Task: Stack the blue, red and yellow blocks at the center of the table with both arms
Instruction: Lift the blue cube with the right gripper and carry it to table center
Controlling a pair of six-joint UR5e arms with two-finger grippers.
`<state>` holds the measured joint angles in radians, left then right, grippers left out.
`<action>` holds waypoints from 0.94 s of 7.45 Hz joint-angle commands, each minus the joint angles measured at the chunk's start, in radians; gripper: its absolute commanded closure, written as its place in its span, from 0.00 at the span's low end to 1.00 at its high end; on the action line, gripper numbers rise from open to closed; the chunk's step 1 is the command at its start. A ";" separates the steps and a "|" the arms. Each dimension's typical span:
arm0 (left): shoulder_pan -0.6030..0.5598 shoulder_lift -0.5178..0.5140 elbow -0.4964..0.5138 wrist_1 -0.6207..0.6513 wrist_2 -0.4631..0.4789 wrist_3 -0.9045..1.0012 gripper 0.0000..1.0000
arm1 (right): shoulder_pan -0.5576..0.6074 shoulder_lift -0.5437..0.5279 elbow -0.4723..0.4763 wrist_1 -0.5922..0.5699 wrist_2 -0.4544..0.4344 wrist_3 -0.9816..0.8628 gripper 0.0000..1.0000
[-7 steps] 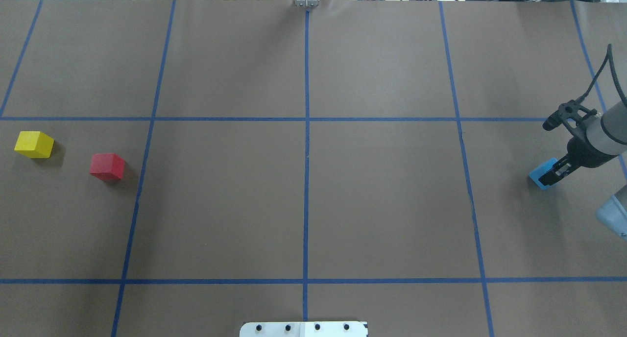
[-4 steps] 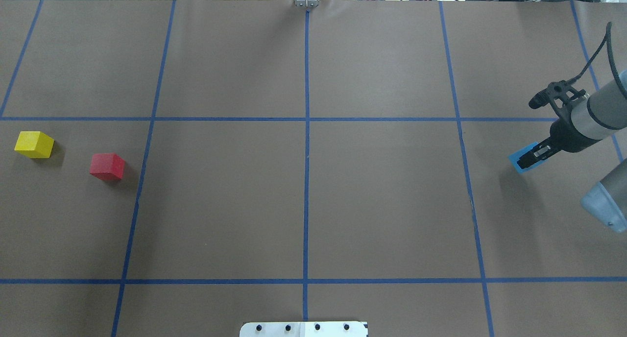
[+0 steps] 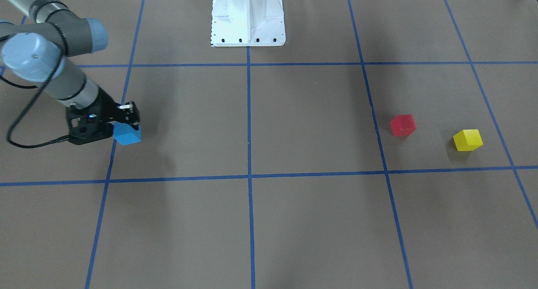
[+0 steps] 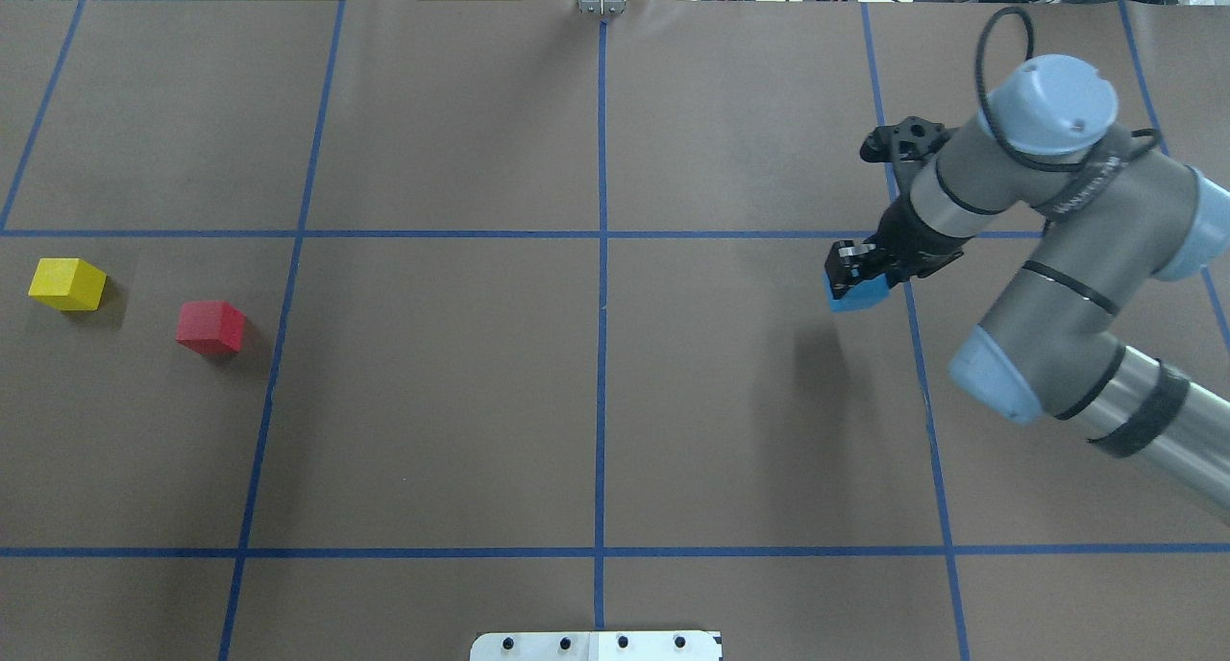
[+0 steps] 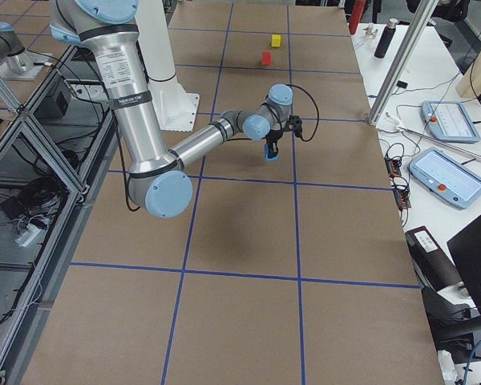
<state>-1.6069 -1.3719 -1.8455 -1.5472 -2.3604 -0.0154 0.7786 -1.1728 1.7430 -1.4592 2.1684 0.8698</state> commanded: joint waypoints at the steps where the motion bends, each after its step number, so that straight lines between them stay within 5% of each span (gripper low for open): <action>1: 0.001 0.001 0.000 0.001 0.000 0.000 0.00 | -0.117 0.204 -0.076 -0.112 -0.119 0.173 1.00; 3: 0.001 0.001 0.002 0.001 0.001 0.002 0.00 | -0.165 0.342 -0.211 -0.109 -0.130 0.231 1.00; 7: 0.001 0.001 0.003 0.001 0.001 0.002 0.00 | -0.211 0.435 -0.348 -0.030 -0.186 0.287 1.00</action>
<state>-1.6054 -1.3714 -1.8429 -1.5463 -2.3593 -0.0138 0.5712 -0.7651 1.4334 -1.5043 1.9876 1.1397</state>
